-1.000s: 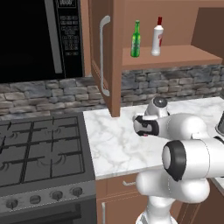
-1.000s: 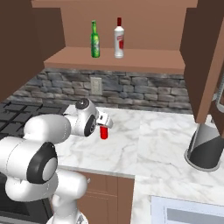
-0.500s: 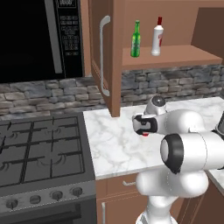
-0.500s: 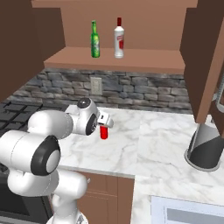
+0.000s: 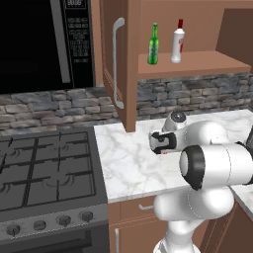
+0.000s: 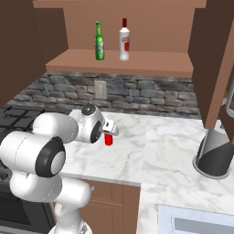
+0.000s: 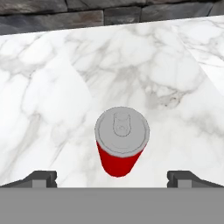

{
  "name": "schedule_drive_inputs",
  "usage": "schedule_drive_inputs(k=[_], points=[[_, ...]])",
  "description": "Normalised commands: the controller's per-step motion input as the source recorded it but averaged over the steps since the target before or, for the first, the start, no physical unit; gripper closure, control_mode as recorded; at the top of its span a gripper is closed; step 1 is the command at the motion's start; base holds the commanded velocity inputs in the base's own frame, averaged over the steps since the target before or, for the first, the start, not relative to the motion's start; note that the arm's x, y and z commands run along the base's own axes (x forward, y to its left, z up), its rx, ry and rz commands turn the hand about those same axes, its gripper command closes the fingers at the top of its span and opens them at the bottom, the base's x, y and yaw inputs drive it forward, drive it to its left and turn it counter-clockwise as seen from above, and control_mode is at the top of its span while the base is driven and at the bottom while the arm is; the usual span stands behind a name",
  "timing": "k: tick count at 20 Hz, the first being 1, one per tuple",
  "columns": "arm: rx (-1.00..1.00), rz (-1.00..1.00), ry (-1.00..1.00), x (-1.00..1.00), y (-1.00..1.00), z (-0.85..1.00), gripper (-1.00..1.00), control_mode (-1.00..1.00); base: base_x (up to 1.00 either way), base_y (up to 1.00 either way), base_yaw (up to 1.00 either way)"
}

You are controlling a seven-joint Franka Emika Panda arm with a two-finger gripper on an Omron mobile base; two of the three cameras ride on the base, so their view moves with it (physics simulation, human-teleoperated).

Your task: Sort all alcoholic drinks to one cabinet, and non-alcoholic drinks to the other.

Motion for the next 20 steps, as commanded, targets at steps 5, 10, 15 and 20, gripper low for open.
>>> schedule_drive_inputs(k=[5,10,15,20], points=[[0.00,0.00,0.00,0.06,-0.01,-0.02,-1.00,-1.00,0.00,0.00,0.00],[0.00,0.00,0.00,0.12,0.00,0.00,-1.00,-1.00,0.00,0.00,0.00],[0.00,0.00,0.00,0.17,0.00,0.00,-1.00,-1.00,0.00,0.00,0.00],[0.00,0.00,0.00,0.19,0.00,-0.04,-1.00,-1.00,0.00,0.00,0.00]])
